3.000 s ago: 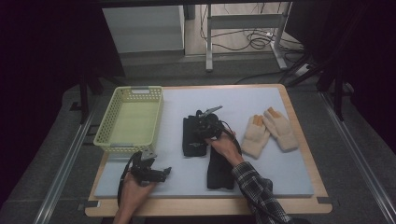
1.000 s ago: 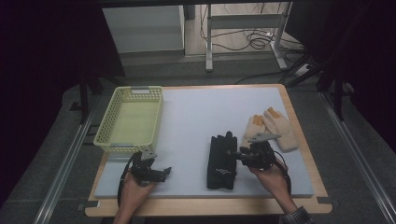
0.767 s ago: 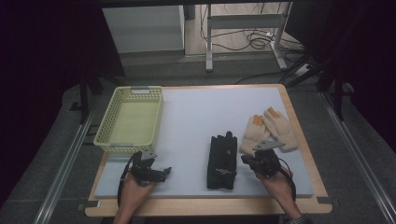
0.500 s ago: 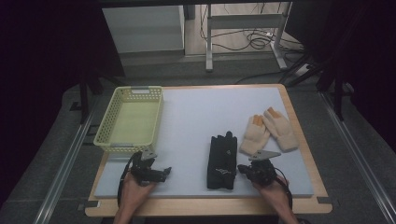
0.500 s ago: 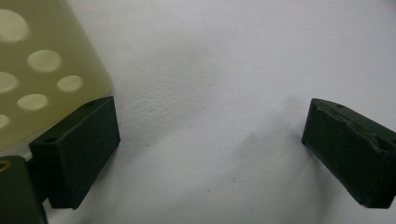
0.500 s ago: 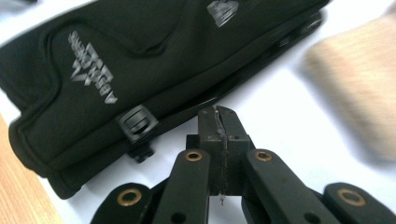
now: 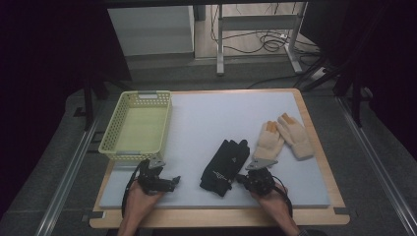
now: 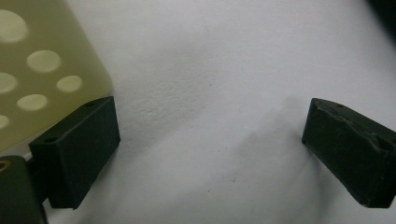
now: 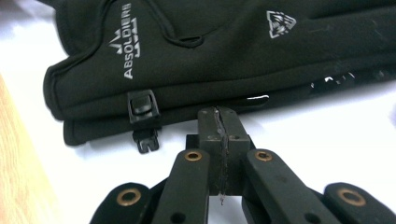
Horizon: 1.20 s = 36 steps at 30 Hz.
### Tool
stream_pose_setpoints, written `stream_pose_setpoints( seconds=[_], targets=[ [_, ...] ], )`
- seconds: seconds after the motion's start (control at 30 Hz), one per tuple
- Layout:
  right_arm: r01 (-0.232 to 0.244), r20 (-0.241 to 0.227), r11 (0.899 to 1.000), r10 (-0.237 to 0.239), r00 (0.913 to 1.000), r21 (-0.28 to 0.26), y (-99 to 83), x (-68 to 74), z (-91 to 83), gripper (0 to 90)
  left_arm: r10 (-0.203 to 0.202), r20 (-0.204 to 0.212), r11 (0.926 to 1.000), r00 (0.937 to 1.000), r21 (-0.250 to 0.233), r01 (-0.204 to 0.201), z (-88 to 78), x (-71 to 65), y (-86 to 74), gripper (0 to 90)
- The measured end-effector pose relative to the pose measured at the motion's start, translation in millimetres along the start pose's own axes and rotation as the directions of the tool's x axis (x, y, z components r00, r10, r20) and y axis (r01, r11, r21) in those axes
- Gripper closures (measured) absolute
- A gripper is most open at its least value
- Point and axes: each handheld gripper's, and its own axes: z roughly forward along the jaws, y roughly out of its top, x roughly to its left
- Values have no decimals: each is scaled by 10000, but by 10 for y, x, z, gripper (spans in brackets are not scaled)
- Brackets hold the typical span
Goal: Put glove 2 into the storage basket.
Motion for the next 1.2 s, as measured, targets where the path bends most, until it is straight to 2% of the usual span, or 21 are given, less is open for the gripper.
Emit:
stream_pose_setpoints(
  seconds=[0.17,0.27,0.33,0.43,0.5,0.63,0.8,1.03,1.13,1.2],
  targets=[
    [509,536,9987,-514,9972,99,71,116,81,883,61,-69,10000,10000,71,-61,4,-5,9,39],
    [368,587,9993,-361,9976,-110,64,138,110,883,18,-69,10000,10000,18,-18,6,-9,7,39],
    [452,565,9989,-446,9974,-110,63,139,106,868,17,-75,10000,10000,-1,-17,6,-9,4,39],
    [74,57,9999,-74,10000,-99,58,87,77,798,-9,-64,10000,10000,-28,9,5,-9,1,41],
    [129,197,9997,-125,9997,-192,51,53,14,764,-32,-39,10000,10000,-19,32,5,-4,1,40],
    [62,511,9999,-56,9987,-117,-5,-88,-129,682,-33,-29,10000,10000,-19,33,6,-2,1,40],
    [-227,1106,9994,254,9935,-261,-167,-284,-367,607,-37,-24,10000,10000,-26,37,6,-3,0,39],
    [-726,2146,9959,826,9732,-539,-365,-592,-622,497,-43,-21,10000,10000,-19,43,7,-3,1,39],
    [-903,2428,9939,1030,9646,-631,-407,-684,-669,439,-44,-19,10000,10000,-17,44,6,-3,1,39],
    [-816,2623,9949,946,9603,-601,-429,-725,-669,401,-44,-20,10000,10000,-21,43,6,-3,1,39]
  ],
)
